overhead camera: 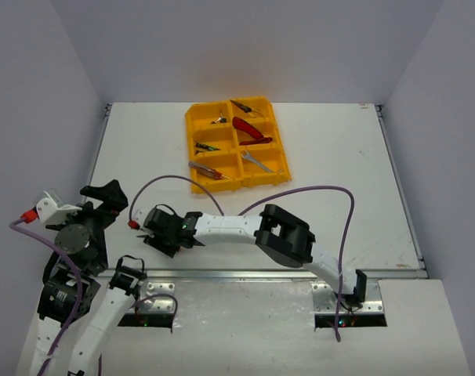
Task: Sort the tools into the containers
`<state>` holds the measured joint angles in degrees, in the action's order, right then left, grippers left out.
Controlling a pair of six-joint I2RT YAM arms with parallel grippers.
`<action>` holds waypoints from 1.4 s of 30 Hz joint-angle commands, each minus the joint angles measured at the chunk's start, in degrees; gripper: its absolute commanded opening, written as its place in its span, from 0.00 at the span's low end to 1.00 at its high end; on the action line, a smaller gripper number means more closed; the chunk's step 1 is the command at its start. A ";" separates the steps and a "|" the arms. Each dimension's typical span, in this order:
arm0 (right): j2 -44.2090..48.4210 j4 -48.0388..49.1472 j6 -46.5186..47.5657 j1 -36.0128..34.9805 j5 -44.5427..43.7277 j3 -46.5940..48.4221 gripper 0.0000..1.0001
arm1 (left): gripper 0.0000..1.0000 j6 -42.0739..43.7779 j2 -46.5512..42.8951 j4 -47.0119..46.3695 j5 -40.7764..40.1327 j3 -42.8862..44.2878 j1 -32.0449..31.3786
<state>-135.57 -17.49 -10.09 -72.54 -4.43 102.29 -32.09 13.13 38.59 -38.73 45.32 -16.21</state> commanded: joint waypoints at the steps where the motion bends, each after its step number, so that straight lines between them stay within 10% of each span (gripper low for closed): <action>1: -2.89 -2.28 0.59 -0.14 0.77 2.35 0.38 | 1.00 1.36 0.46 -2.63 1.20 0.17 -0.05; 14: 0.13 -2.64 0.21 -0.06 0.01 -1.01 0.00 | 1.00 1.86 1.11 -3.17 2.17 0.03 0.21; 42: 28.69 4.75 5.98 3.28 -3.92 -16.70 0.00 | 1.00 1.49 1.01 -2.82 1.55 0.02 0.30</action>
<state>-111.63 -16.71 -5.80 -70.14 -5.18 86.16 -31.29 13.56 37.58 -37.04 45.30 -16.14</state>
